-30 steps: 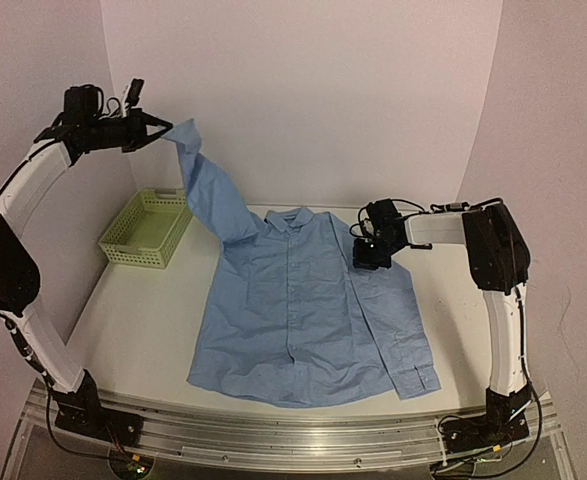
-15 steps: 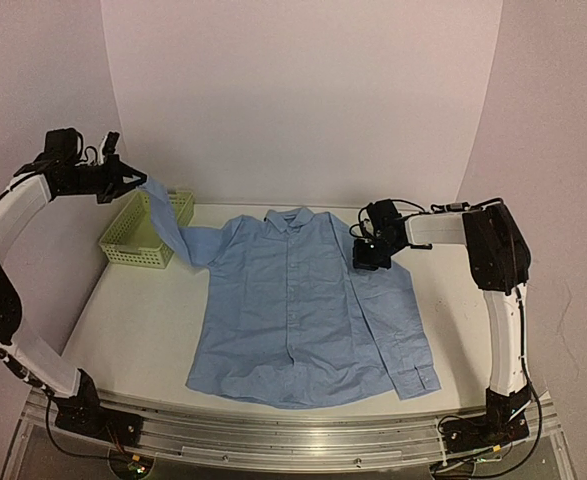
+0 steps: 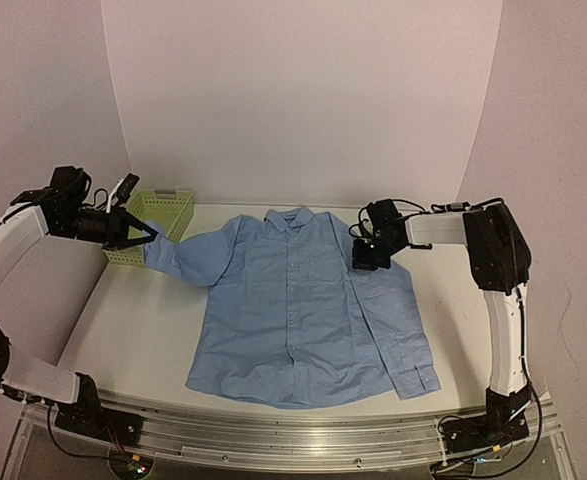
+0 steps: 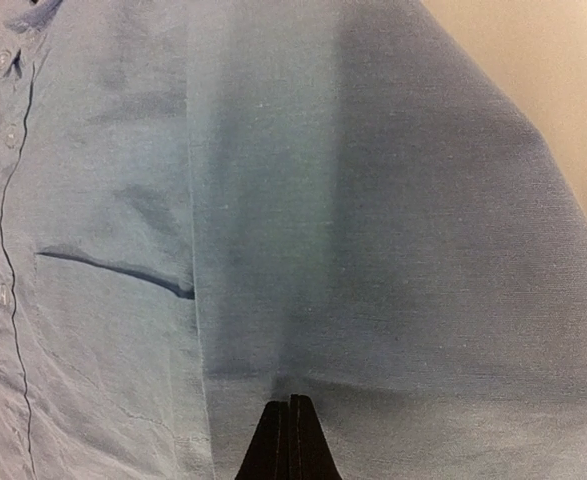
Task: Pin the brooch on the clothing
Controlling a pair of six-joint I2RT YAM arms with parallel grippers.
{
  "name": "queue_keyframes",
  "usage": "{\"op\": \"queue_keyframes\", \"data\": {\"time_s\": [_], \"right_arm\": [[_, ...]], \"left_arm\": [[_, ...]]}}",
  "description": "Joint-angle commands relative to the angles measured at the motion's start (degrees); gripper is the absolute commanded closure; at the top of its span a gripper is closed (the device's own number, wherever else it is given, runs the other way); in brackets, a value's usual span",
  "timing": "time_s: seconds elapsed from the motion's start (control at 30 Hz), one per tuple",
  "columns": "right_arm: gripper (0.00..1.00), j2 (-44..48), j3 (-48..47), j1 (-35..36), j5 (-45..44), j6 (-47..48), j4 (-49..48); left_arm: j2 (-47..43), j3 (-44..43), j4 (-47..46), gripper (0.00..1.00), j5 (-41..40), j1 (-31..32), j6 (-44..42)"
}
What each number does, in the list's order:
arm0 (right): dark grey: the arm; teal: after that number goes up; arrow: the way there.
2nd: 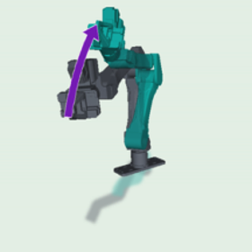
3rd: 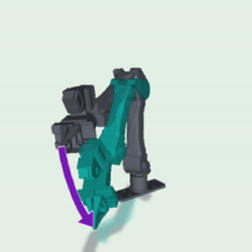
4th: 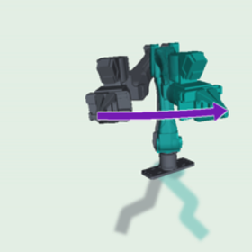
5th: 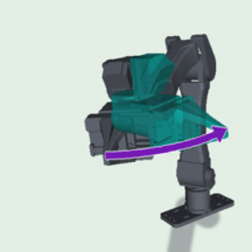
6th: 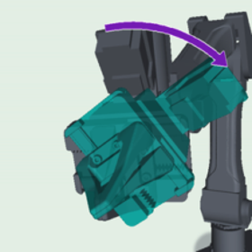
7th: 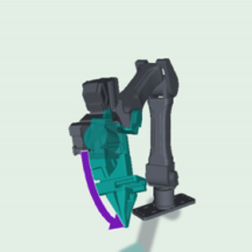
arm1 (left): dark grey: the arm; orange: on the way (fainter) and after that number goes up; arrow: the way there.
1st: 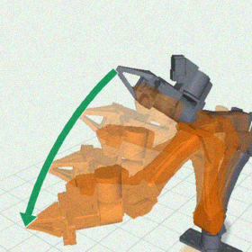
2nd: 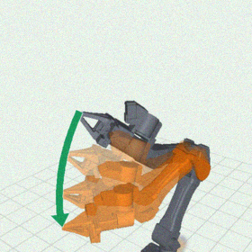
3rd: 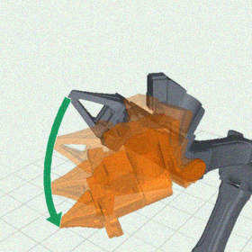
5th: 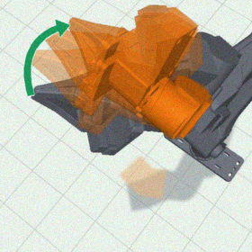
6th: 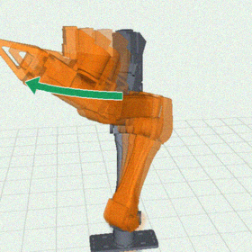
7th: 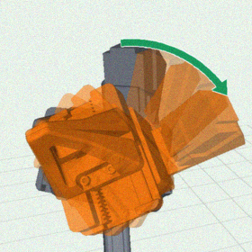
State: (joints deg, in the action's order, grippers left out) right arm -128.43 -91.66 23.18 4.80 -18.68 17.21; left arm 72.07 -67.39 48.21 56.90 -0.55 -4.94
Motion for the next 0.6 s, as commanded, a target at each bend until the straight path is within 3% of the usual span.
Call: {"op": "queue_keyframes", "data": {"time_s": [0.0,0.07,0.3,0.57], "right_arm": [[1.0,4.9,0.8,0.1,1.0,0.7,0.0],[1.0,5.0,1.1,0.1,1.0,0.8,0.0],[1.0,4.9,2.3,0.1,-1.4,1.2,0.6],[1.0,5.2,2.6,0.1,-0.9,0.7,0.6]], "left_arm": [[0.5,3.4,5.1,1.0,1.7,-1.9,1.3],[0.5,5.7,7.7,1.0,-2.0,-2.1,0.0],[-0.5,11.7,7.4,1.0,-16.3,-3.4,8.1],[2.7,17.5,7.9,1.0,-21.0,-4.9,13.0]]}}
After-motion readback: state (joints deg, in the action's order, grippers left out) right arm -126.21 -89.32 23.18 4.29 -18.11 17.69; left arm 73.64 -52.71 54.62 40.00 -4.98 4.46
